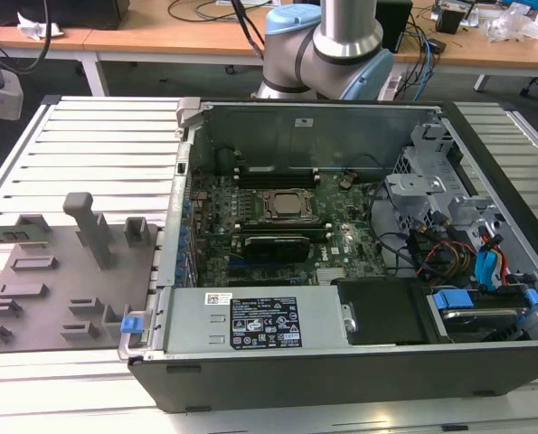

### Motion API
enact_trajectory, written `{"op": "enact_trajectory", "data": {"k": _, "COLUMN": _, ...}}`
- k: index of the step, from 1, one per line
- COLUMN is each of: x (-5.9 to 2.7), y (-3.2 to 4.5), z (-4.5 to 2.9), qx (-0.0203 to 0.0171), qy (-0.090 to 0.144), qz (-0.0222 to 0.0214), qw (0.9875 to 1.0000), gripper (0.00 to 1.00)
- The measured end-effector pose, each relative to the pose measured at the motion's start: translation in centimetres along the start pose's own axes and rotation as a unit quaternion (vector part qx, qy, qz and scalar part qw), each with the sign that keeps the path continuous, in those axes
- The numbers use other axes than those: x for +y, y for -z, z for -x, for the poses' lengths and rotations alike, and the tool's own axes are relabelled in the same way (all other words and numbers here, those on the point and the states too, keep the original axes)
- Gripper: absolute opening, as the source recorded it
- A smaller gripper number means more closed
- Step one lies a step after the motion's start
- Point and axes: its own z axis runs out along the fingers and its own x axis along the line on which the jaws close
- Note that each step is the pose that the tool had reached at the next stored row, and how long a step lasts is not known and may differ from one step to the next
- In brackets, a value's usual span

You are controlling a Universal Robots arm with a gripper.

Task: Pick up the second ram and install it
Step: 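Pick up the second ram and move it above second insertion slot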

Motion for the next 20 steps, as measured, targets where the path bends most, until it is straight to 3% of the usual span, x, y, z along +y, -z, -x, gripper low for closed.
{"op": "enact_trajectory", "data": {"k": 16, "x": 0.04, "y": 2.69, "z": 0.04, "qx": -0.0001, "qy": 0.0, "qz": -0.0001, "qw": 1.0, "gripper": 0.14}}
{"op": "enact_trajectory", "data": {"k": 20, "x": 0.04, "y": 3.36, "z": 0.43, "qx": -0.0009, "qy": 0.0, "qz": 0.0001, "qw": 1.0, "gripper": 0.14}}
